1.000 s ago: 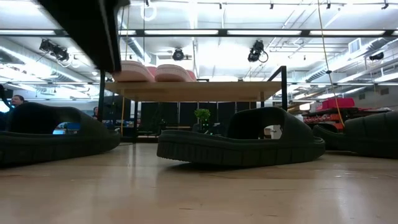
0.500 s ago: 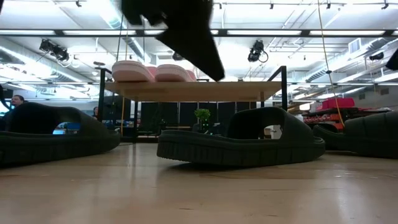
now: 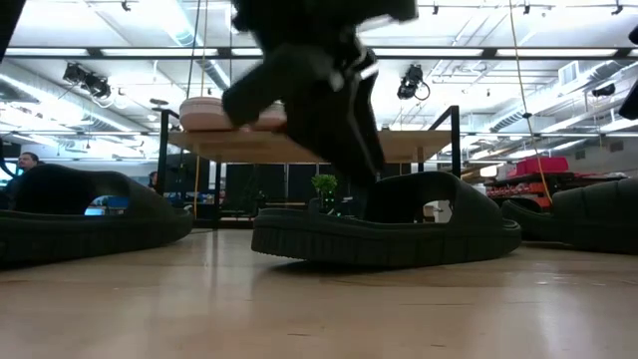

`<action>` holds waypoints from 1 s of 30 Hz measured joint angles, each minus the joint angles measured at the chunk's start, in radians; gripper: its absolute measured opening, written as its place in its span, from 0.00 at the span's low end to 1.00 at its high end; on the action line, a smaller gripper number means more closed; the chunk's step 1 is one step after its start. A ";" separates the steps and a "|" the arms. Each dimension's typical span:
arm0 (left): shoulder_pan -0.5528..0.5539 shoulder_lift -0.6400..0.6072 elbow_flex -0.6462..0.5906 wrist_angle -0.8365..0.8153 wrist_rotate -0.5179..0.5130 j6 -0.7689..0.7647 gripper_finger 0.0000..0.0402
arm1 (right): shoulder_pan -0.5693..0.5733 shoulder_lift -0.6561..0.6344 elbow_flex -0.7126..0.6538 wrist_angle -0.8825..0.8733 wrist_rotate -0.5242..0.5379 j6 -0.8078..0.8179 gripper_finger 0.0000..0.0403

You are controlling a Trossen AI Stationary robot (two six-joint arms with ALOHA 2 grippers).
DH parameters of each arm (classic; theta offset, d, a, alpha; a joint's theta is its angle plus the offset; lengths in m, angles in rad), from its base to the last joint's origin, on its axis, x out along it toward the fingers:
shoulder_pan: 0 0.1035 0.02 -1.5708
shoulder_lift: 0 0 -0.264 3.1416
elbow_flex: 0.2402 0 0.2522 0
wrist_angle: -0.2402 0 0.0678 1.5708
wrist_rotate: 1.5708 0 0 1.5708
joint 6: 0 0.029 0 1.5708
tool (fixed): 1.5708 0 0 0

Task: Pick and place slides into the shelf
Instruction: Put the black slipper on the shelf

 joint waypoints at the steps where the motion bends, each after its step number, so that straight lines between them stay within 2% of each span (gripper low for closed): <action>1: 0.000 0.000 -0.011 0.020 -0.018 0.011 0.48 | 0.000 0.000 0.000 0.000 0.000 0.000 0.46; 3: 0.002 0.001 -0.021 0.073 -0.052 0.041 0.47 | 0.000 0.000 0.000 0.000 0.000 0.000 0.46; 10: 0.042 0.000 -0.037 0.200 -0.058 0.080 0.43 | 0.000 0.000 0.000 0.000 0.001 0.001 0.46; 20: 0.074 0.034 -0.038 0.197 -0.024 0.040 0.44 | 0.000 0.000 0.001 0.000 0.001 0.002 0.46; 23: 0.084 0.055 -0.037 0.241 -0.026 0.043 0.42 | 0.000 0.000 0.002 0.002 0.002 0.003 0.46; 30: 0.116 0.073 -0.035 0.320 -0.037 -0.002 0.33 | 0.000 -0.001 0.001 0.009 0.003 0.016 0.46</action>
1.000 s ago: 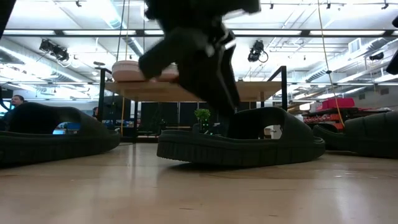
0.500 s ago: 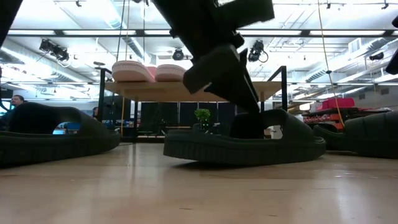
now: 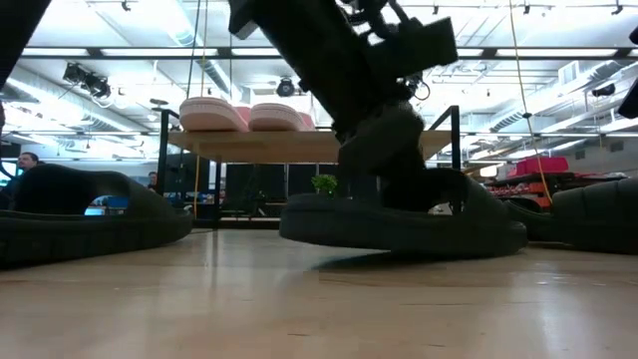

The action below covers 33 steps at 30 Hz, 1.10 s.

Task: Pick and place slides into the shelf
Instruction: Put the black slipper on the shelf

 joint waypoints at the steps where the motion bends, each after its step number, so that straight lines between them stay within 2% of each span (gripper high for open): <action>1: 0.000 0.001 0.000 -0.001 -0.003 -0.005 0.30 | 0.000 0.000 0.000 -0.001 0.000 0.003 0.46; 7: -0.033 0.003 0.049 -0.032 -0.037 -0.032 0.04 | 0.002 0.000 0.000 0.001 0.000 0.004 0.46; 10: -0.077 0.003 0.110 -0.121 -0.083 -0.120 0.05 | 0.002 0.000 0.000 0.001 0.000 0.021 0.46; 16: -0.162 0.003 0.328 -0.510 -0.162 -0.337 0.03 | 0.022 0.000 0.000 0.002 -0.004 0.030 0.46; 21: -0.202 0.003 0.535 -0.810 -0.314 -0.478 0.05 | 0.053 0.000 0.000 0.002 -0.005 0.055 0.46; 24: -0.196 0.003 0.641 -0.948 -0.385 -0.483 0.03 | 0.065 0.000 -0.001 0.001 -0.008 0.055 0.46; 27: -0.160 0.003 0.732 -1.008 -0.428 -0.435 0.03 | 0.069 0.000 -0.001 0.002 -0.010 0.055 0.46; 33: -0.032 0.002 0.824 -1.011 -0.480 -0.338 0.05 | 0.069 0.000 -0.001 0.002 -0.010 0.055 0.46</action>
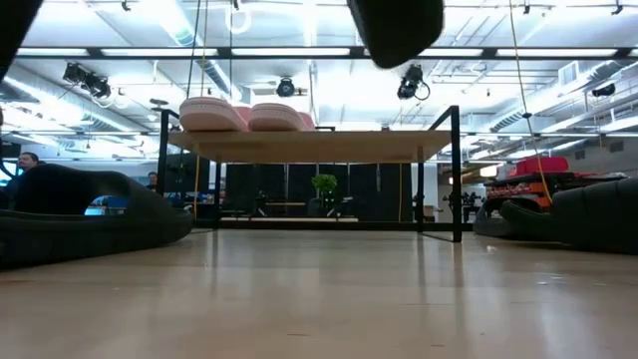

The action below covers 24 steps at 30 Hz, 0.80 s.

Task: Pick and place slides into the shelf
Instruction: Put the black slipper on the shelf

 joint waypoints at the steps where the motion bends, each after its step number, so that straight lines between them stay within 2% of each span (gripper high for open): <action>1: 0.031 0.000 0.000 0.009 -0.004 0.012 0.05 | 0.000 0.000 0.000 0.000 0.000 0.000 0.46; 7: 0.208 0.001 -0.031 0.009 0.021 0.028 0.03 | 0.000 0.000 0.000 0.006 0.000 0.000 0.46; 11: 0.287 0.011 -0.043 -0.024 0.037 0.002 0.04 | 0.000 0.000 0.000 0.009 0.000 0.001 0.46; 16: 0.353 0.018 -0.041 -0.066 0.034 0.006 0.05 | 0.000 0.000 0.000 0.009 0.000 0.001 0.46; 20: 0.389 0.029 -0.040 -0.100 0.107 0.005 0.04 | 0.000 0.000 0.000 0.009 0.000 0.001 0.46; 24: 0.408 0.045 -0.039 -0.108 0.124 0.009 0.09 | 0.000 0.000 0.000 0.009 0.000 0.002 0.46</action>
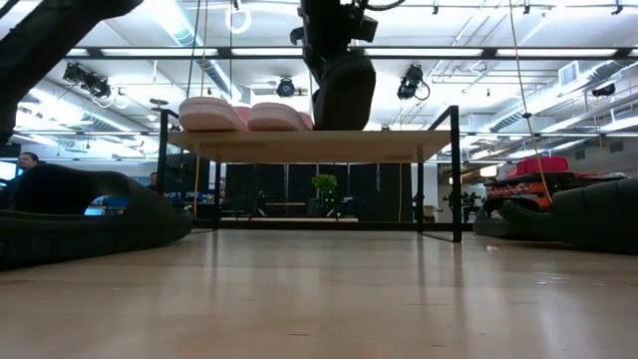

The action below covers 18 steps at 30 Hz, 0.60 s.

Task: Pick and place slides into the shelf
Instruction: Put the black slipper on the shelf

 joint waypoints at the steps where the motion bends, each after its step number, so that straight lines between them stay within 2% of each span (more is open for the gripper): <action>1: 0.005 0.005 -0.001 -0.008 0.002 0.006 0.10 | 0.000 0.000 0.000 0.002 0.000 0.000 0.46; 5: 0.019 0.018 -0.002 -0.030 0.012 0.023 0.13 | 0.000 0.000 0.000 0.008 0.000 0.000 0.46; 11: 0.016 0.020 -0.002 -0.046 0.107 0.059 0.14 | 0.000 0.000 0.000 0.009 0.000 0.000 0.46; 18: 0.011 0.020 -0.002 -0.058 0.129 0.049 0.31 | 0.000 0.000 0.000 0.009 0.000 0.000 0.46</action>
